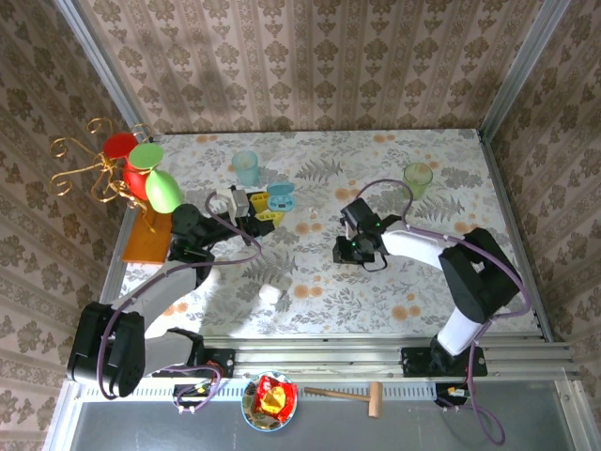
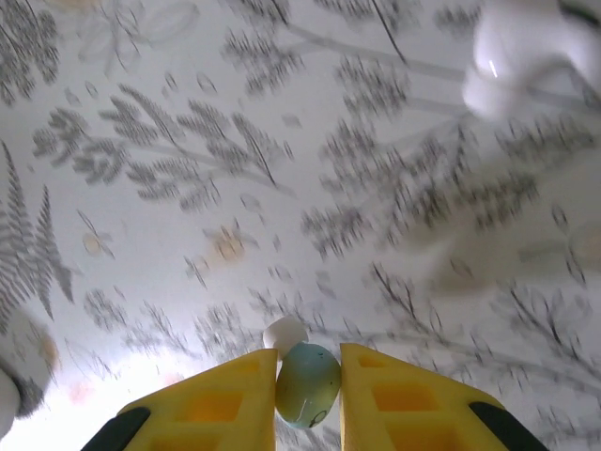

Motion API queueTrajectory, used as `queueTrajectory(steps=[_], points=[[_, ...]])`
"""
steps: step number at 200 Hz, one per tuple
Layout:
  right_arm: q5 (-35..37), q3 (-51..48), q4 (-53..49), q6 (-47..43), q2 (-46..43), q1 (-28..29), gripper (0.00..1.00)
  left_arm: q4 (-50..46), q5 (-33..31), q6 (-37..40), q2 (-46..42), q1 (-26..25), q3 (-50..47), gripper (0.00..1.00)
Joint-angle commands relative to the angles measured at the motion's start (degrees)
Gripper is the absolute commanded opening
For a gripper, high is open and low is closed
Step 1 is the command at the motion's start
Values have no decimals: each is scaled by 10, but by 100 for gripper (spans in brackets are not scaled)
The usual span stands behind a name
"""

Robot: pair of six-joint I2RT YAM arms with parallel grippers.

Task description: Insert the wireless bluetooth earbuds into the charging case

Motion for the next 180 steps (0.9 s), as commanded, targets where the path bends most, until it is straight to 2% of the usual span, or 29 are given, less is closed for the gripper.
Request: queueTrajectory(steps=[1,16,59,128,180], points=[[9,-35,-5,21,-22,-1,22,8,9,13,-12,-2,0,29],[6,-49,5,29,-21,-1,25,8,8,13,-13,-2,-1,29],[-11,-64,23,42,-35,0,43,6,6,12,-16,-2,-3,29],[-58,-88,60,82,-52,29,44,-1,5,17,-12,-3,0,29],[-80,-52,98,77,-20,36,44,2,6,16,-10,-4,0,29]])
